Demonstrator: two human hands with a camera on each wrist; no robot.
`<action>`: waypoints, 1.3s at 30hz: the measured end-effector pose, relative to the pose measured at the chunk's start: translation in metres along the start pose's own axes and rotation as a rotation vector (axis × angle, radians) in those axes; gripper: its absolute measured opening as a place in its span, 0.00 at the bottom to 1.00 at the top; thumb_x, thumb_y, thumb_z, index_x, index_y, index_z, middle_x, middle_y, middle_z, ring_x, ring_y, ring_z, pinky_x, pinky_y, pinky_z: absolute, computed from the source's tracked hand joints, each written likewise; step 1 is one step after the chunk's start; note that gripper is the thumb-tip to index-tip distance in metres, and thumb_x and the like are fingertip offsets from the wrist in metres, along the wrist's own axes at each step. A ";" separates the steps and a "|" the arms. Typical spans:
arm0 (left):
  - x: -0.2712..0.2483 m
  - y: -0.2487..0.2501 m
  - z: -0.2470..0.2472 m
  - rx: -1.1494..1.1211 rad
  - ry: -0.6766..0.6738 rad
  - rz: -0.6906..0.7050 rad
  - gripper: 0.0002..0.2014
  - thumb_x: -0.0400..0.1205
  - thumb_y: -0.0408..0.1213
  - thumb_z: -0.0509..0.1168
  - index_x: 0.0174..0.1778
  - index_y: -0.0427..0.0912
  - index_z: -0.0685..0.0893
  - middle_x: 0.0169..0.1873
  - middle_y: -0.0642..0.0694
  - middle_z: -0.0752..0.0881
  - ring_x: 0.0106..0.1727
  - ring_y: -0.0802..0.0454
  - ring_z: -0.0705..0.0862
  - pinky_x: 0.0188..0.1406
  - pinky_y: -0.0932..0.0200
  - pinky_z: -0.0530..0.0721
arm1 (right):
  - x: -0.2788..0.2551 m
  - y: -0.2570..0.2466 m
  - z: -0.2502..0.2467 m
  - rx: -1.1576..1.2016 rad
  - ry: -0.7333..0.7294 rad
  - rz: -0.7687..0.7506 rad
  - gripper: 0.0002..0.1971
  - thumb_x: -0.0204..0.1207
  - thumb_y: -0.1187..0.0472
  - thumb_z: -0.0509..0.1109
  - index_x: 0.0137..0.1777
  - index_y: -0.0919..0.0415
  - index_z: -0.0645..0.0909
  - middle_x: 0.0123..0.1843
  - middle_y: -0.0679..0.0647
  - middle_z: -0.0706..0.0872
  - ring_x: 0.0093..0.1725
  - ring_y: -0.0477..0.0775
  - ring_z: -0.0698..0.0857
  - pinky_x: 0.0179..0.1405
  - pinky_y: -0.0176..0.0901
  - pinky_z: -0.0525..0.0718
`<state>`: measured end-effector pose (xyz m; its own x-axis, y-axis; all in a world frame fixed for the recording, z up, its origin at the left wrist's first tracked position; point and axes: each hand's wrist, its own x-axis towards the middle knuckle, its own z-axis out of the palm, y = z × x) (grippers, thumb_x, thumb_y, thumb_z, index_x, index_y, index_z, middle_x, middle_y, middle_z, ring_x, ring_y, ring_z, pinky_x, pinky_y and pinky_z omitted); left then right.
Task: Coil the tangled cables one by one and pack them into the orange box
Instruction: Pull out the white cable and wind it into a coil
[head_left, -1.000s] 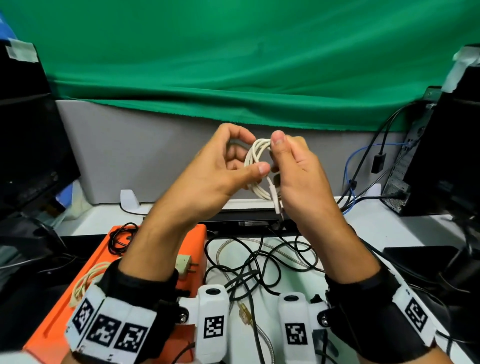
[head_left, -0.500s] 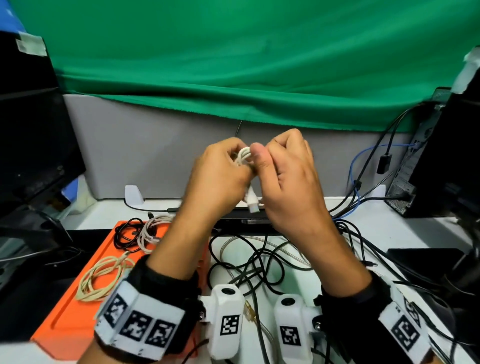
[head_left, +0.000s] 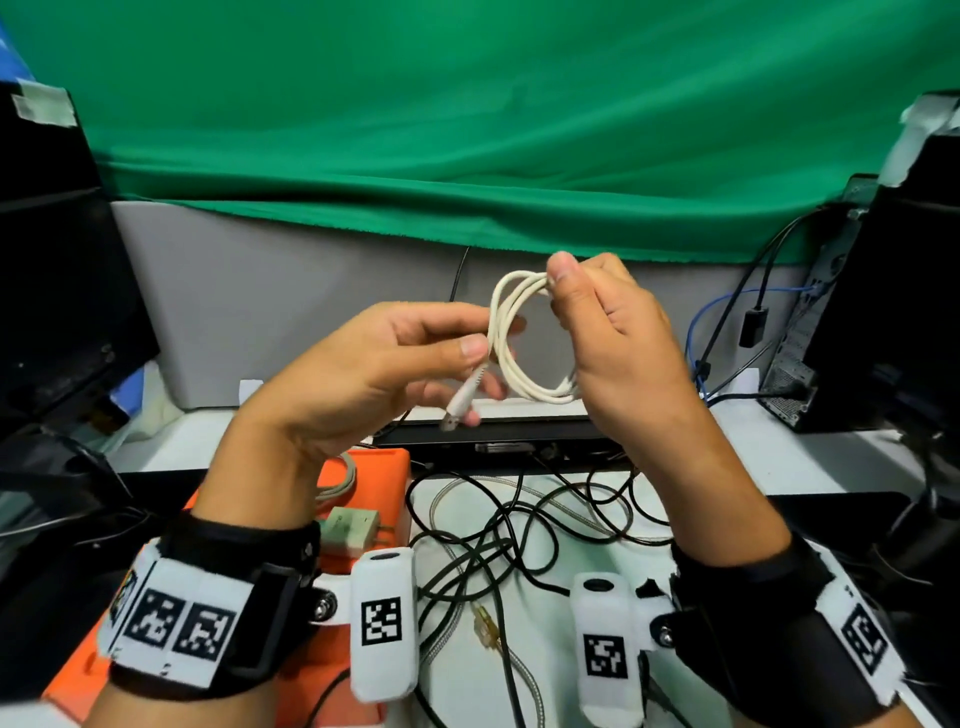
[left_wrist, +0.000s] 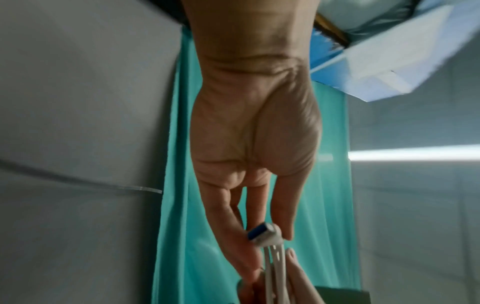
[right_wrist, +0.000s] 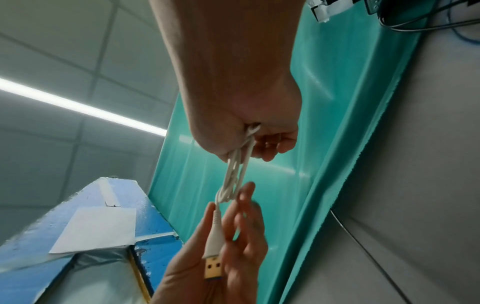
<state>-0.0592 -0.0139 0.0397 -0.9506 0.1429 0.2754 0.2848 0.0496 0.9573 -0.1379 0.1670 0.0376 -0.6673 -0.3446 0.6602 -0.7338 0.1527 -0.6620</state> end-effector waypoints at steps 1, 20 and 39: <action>-0.001 0.002 0.001 0.050 0.032 -0.027 0.09 0.80 0.33 0.72 0.56 0.40 0.91 0.42 0.40 0.89 0.42 0.47 0.90 0.37 0.57 0.90 | 0.001 0.002 0.000 -0.026 0.010 -0.012 0.23 0.91 0.49 0.56 0.37 0.62 0.76 0.41 0.46 0.72 0.40 0.40 0.74 0.42 0.33 0.70; 0.011 0.007 0.034 0.329 0.538 0.223 0.09 0.75 0.41 0.80 0.42 0.45 0.86 0.35 0.51 0.84 0.36 0.58 0.79 0.39 0.65 0.80 | -0.002 -0.003 0.001 -0.096 -0.015 -0.060 0.20 0.92 0.49 0.55 0.38 0.53 0.77 0.43 0.44 0.72 0.46 0.44 0.76 0.45 0.31 0.69; 0.019 -0.012 0.043 1.009 0.888 0.113 0.04 0.84 0.39 0.63 0.50 0.53 0.83 0.36 0.47 0.88 0.37 0.42 0.83 0.31 0.51 0.77 | -0.009 -0.006 0.024 -0.350 -0.004 -0.328 0.16 0.88 0.46 0.53 0.39 0.51 0.70 0.47 0.49 0.71 0.50 0.55 0.74 0.50 0.52 0.74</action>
<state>-0.0752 0.0308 0.0301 -0.5644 -0.4698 0.6788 -0.0333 0.8345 0.5499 -0.1243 0.1469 0.0276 -0.3934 -0.4306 0.8123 -0.9049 0.3376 -0.2592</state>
